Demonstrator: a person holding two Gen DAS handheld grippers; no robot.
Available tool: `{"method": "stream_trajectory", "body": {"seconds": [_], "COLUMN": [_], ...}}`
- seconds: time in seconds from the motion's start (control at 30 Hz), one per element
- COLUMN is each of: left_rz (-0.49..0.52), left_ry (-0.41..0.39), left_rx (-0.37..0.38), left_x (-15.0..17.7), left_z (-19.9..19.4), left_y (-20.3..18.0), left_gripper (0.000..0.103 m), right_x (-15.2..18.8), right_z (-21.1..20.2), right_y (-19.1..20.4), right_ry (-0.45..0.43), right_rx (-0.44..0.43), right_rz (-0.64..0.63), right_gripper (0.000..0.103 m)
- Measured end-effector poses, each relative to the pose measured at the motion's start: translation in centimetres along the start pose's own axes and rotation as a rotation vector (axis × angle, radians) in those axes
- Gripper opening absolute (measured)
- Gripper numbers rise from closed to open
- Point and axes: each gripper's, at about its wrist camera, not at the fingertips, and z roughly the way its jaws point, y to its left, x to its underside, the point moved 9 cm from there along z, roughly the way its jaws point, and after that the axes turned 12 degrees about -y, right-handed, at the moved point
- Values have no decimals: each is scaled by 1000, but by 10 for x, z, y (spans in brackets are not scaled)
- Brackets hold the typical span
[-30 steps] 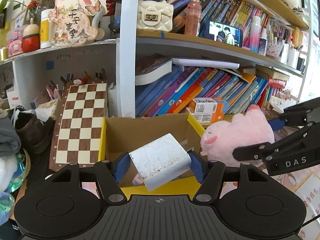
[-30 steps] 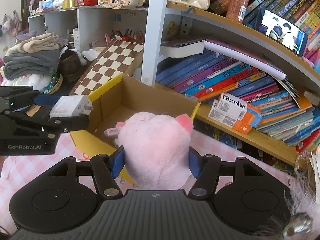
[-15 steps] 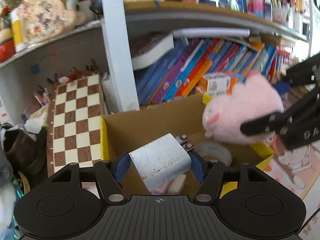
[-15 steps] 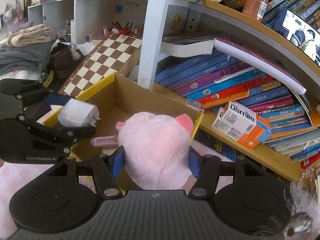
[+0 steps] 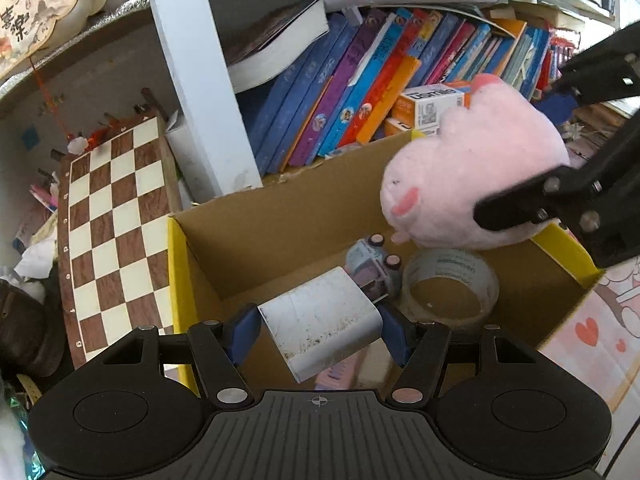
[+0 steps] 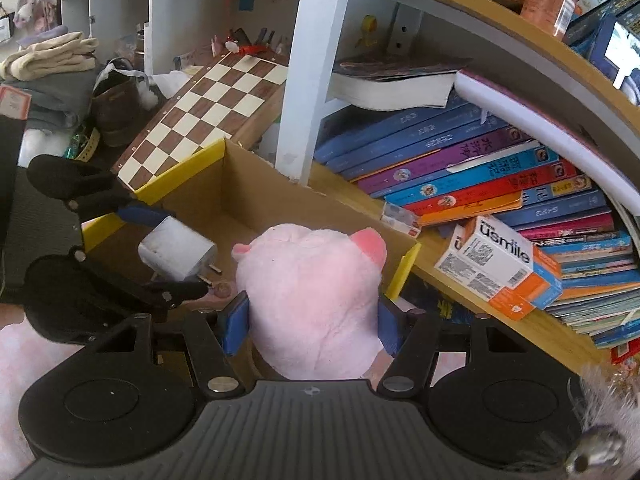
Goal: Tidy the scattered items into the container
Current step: 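Lower the charger and plush down into the yellow box with both tools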
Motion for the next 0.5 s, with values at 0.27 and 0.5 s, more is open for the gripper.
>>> {"method": "stream_trajectory", "body": {"seconds": [0.27, 0.5], "left_rz": [12, -13], "left_ry": [37, 69], "left_rx": [30, 37], "left_x": [5, 10], "left_z": [7, 18], "left_y": [-3, -1], "left_gripper": [64, 64], "right_x": [7, 2], "right_z": [9, 14], "right_y": [4, 1], "right_ry": [19, 15], "right_rx": [-19, -22], "right_rz": [14, 18], "right_gripper": [60, 60]}}
